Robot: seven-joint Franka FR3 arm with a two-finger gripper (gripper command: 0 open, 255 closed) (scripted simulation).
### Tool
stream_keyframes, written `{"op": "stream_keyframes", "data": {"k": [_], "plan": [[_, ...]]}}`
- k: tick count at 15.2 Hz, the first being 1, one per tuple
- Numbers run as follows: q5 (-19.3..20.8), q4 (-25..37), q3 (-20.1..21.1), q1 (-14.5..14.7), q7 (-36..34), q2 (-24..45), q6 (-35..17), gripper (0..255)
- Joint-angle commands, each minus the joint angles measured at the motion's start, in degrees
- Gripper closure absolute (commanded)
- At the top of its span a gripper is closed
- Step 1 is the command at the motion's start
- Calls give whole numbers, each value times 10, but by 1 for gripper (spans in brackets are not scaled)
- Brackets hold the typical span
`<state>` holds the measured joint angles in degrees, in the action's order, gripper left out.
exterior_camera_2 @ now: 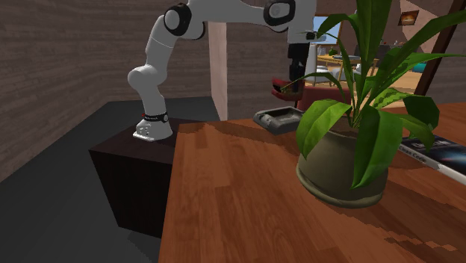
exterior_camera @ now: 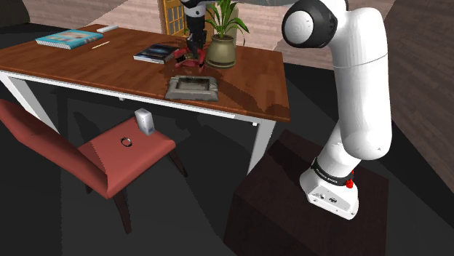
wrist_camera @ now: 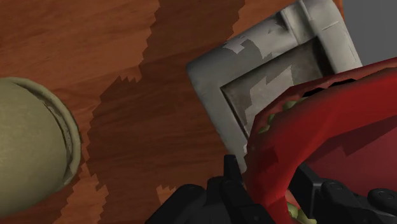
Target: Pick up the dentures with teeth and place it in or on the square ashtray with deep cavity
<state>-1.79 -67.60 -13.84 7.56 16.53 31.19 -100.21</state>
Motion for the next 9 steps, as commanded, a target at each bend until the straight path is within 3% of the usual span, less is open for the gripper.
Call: {"op": "stream_keyframes", "data": {"k": [1,9], "plan": [[0,-13,0,1,-2,0,-14,255],[0,-74,1,5,-4,1,-75,255]]}}
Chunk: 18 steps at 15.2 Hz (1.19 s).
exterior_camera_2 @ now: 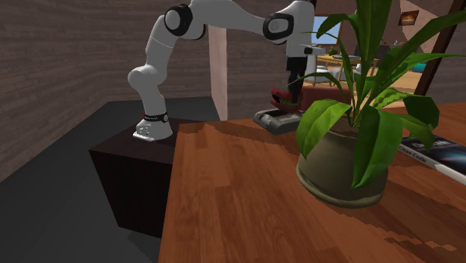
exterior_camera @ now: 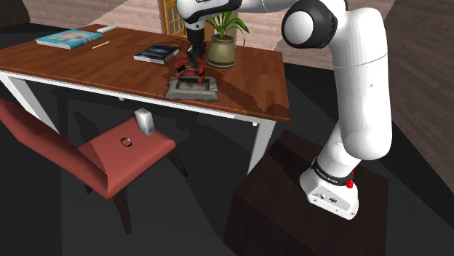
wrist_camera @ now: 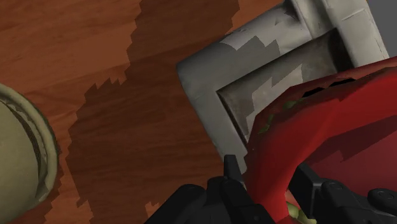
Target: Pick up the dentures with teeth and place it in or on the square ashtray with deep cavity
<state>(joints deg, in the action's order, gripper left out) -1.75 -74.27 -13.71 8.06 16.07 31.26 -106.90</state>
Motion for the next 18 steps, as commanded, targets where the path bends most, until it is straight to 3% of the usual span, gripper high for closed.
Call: {"op": "stream_keyframes", "data": {"k": [1,12,13,18], "plan": [[0,-13,0,0,0,1,-15,255],[-1,-33,1,1,-1,5,-39,255],[-1,-33,1,1,-1,5,-39,0],[-1,-33,1,1,-1,5,-39,0]]}}
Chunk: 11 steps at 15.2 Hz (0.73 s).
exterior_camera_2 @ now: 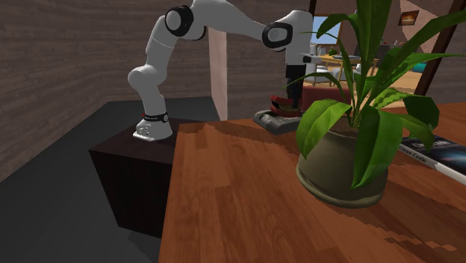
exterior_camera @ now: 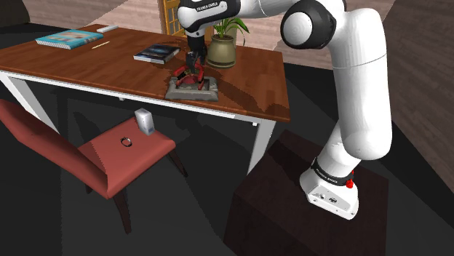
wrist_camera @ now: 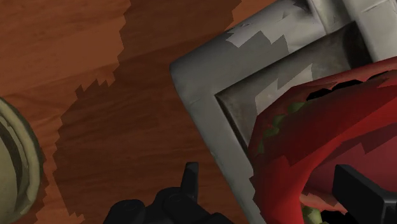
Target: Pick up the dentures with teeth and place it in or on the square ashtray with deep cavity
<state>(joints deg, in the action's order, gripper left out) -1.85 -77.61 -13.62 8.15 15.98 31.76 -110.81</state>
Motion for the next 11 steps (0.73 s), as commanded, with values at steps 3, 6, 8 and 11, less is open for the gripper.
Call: {"op": "stream_keyframes", "data": {"k": [3,6,8,11], "plan": [[2,42,-1,1,-1,-10,52,0],[2,55,-1,1,-2,-11,66,0],[2,55,-1,1,-2,-11,66,0],[2,55,-1,1,-2,-11,66,0]]}}
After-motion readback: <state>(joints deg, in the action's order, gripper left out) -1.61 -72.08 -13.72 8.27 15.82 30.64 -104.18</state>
